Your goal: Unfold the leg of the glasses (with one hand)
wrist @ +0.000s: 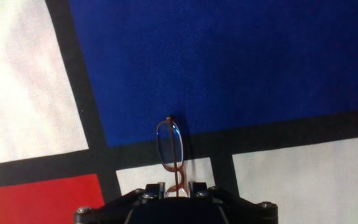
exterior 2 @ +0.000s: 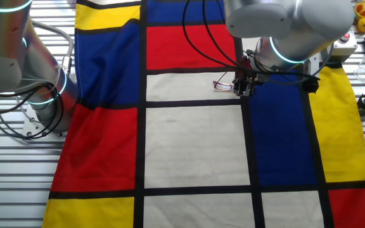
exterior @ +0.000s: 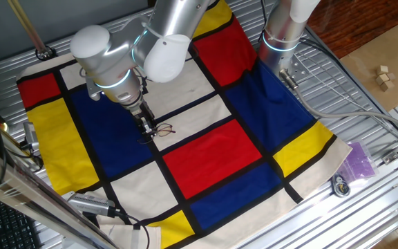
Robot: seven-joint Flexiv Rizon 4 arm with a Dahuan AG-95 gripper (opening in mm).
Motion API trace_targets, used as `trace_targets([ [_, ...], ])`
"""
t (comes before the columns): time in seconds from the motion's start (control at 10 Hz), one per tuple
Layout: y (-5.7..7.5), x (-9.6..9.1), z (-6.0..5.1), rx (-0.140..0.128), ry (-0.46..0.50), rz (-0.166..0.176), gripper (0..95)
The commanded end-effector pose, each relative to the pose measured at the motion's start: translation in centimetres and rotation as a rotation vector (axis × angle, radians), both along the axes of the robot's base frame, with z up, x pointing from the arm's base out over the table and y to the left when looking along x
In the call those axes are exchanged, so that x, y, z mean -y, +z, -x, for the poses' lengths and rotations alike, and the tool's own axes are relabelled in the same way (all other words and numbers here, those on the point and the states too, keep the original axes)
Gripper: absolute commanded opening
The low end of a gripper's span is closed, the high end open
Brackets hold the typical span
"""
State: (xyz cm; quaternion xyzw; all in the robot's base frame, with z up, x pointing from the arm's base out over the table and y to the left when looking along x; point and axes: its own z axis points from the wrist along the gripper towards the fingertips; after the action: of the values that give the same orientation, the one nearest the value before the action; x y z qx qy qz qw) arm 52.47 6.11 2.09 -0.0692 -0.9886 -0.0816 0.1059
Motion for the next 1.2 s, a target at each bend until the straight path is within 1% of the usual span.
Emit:
trace_targets([
  [0.1, 0.1, 0.0, 0.1, 0.003, 0.002, 0.001, 0.0],
  [0.6, 0.1, 0.0, 0.1, 0.003, 0.001, 0.002, 0.0],
  [0.8, 0.3, 0.0, 0.0, 0.002, 0.004, 0.001, 0.0],
  [1.0, 1.0, 0.1, -0.3, -0.006, 0.014, -0.004, 0.0],
  [1.2, 1.2, 0.0, -0.3, -0.012, 0.016, -0.004, 0.0],
])
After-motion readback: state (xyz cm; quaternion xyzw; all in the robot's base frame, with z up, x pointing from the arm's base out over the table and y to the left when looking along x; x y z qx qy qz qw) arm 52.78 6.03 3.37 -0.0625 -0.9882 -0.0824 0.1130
